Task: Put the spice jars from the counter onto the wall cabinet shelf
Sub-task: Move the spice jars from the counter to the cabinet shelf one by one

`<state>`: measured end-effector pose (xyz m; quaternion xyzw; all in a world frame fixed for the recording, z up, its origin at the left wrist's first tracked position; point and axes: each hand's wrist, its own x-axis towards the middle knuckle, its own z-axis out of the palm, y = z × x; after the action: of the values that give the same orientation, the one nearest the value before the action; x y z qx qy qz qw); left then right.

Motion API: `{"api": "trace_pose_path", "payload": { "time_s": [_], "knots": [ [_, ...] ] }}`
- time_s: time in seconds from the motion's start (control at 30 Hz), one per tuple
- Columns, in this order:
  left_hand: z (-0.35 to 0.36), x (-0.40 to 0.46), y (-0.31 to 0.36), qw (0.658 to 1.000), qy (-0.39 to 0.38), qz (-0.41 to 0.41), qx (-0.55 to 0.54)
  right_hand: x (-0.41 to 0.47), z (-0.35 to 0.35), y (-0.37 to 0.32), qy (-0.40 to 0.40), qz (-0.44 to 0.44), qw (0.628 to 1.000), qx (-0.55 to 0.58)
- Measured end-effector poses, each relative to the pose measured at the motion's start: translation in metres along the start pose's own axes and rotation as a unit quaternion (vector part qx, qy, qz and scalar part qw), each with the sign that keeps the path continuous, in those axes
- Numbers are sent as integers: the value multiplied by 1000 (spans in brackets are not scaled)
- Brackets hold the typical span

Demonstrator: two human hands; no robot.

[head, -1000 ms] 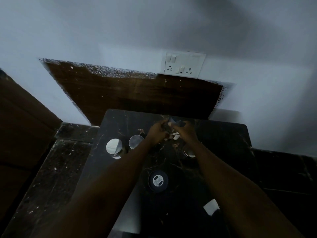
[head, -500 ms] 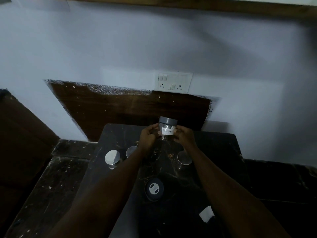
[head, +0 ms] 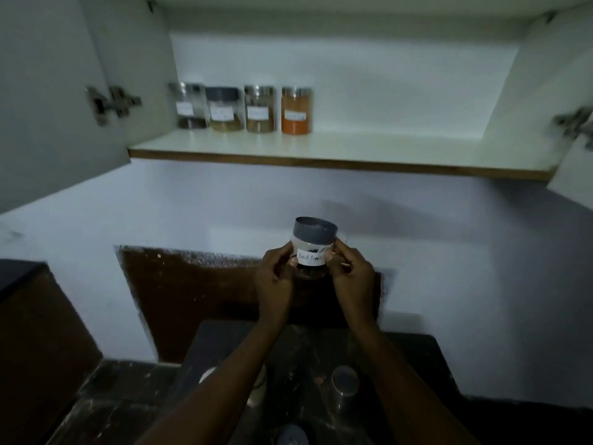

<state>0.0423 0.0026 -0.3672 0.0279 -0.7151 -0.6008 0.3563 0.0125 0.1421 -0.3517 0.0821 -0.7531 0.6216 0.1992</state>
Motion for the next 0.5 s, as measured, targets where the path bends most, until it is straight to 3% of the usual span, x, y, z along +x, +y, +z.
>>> {"api": "trace_pose_path", "payload": {
  "time_s": [0.2, 0.5],
  "knots": [
    [-5, 48, 77, 993, 31, 97, -52, 39, -12, -89, 33, -127, 991, 7],
    [13, 146, 142, 994, 15, 104, -33, 125, -6, -166, 19, -141, 990, -11]
  ]
}}
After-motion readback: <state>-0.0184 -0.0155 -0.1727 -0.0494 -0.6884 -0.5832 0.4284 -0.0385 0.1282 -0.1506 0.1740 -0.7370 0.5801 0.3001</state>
